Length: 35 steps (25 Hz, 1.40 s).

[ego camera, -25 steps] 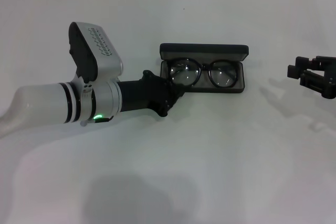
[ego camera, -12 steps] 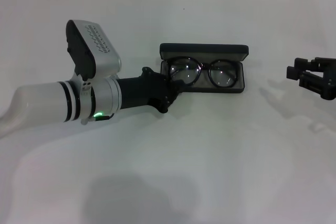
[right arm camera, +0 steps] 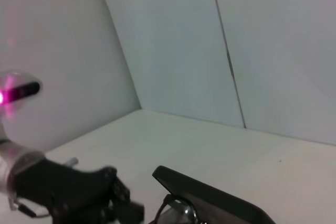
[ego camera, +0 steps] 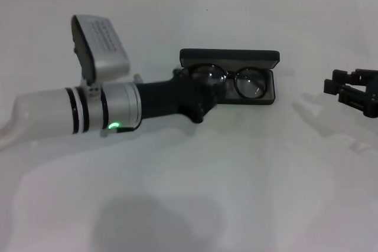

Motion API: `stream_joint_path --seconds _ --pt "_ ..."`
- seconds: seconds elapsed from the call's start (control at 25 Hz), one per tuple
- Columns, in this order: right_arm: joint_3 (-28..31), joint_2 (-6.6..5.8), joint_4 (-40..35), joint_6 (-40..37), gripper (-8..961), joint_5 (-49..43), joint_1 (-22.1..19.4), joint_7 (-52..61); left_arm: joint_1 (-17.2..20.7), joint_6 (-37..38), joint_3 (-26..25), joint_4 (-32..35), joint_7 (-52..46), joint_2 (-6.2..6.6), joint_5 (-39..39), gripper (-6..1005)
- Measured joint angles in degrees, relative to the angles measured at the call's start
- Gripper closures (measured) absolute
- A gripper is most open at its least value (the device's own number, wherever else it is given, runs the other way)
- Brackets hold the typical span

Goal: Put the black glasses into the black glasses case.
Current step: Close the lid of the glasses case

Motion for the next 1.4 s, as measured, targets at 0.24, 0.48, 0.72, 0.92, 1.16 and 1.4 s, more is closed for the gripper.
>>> stream_joint_path --seconds 0.24,0.48,0.72,0.92,1.16,1.4 --pt "3.6 -0.04 2.2 -4.8 651 0.1 0.0 -3.5 3.0 6.7 -0.3 9.8 -3.5 0.51 -4.2 927" --pt "5.2 -0.11 4.0 -7.3 647 -0.1 -0.2 -5.4 -2.1 -3.4 -0.1 13.2 -13.2 1.14 1.7 926" --pt "5.2 0.0 5.9 -8.1 643 0.2 -0.2 -7.1 -4.9 -10.7 1.5 12.5 -16.8 0.24 9.4 799" --pt "5.3 -0.06 6.4 -8.1 640 0.5 -0.8 -7.5 -5.0 -12.3 2.4 12.1 -16.9 0.14 8.2 710" --pt "5.3 -0.04 7.1 -7.7 636 0.6 -0.4 -8.3 -5.0 -12.4 2.6 12.1 -16.6 0.04 6.2 690" --pt "5.3 -0.03 7.8 -7.5 632 0.6 -0.1 -8.7 -6.2 -15.0 5.7 10.7 -15.6 -0.25 3.9 687"
